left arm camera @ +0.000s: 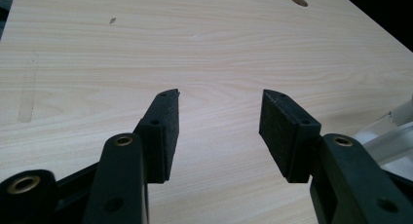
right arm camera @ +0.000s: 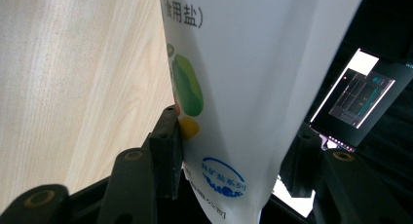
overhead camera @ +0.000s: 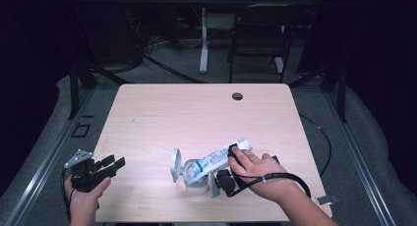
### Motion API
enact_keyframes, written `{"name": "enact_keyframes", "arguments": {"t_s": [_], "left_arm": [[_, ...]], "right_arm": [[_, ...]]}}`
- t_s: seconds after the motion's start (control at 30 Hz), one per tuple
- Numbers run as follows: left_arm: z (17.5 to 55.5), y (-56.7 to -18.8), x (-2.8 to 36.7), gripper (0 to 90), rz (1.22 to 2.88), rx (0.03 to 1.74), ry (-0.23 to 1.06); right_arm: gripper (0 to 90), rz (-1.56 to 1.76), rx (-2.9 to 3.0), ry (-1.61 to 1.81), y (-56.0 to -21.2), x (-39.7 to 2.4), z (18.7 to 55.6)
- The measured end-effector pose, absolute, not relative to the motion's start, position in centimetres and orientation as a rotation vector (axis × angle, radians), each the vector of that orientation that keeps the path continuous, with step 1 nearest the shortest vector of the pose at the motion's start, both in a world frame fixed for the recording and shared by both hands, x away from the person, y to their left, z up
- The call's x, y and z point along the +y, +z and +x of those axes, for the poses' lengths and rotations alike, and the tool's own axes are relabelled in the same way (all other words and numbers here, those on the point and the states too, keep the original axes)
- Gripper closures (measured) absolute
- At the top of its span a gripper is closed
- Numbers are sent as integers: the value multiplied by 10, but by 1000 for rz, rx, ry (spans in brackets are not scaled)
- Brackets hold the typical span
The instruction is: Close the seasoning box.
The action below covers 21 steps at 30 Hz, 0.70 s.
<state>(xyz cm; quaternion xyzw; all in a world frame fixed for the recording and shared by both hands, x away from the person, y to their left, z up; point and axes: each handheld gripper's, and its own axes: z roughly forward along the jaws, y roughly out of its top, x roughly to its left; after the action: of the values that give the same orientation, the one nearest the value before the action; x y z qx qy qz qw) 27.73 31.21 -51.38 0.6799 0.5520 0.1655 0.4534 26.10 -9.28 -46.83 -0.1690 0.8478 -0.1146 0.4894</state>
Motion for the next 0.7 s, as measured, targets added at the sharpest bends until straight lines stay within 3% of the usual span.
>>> {"name": "enact_keyframes", "arguments": {"t_s": [0.7], "left_arm": [[277, -514, 312, 497, 1672, 1365, 412]], "right_arm": [[521, -416, 2058, -268, -469, -94, 261]]}}
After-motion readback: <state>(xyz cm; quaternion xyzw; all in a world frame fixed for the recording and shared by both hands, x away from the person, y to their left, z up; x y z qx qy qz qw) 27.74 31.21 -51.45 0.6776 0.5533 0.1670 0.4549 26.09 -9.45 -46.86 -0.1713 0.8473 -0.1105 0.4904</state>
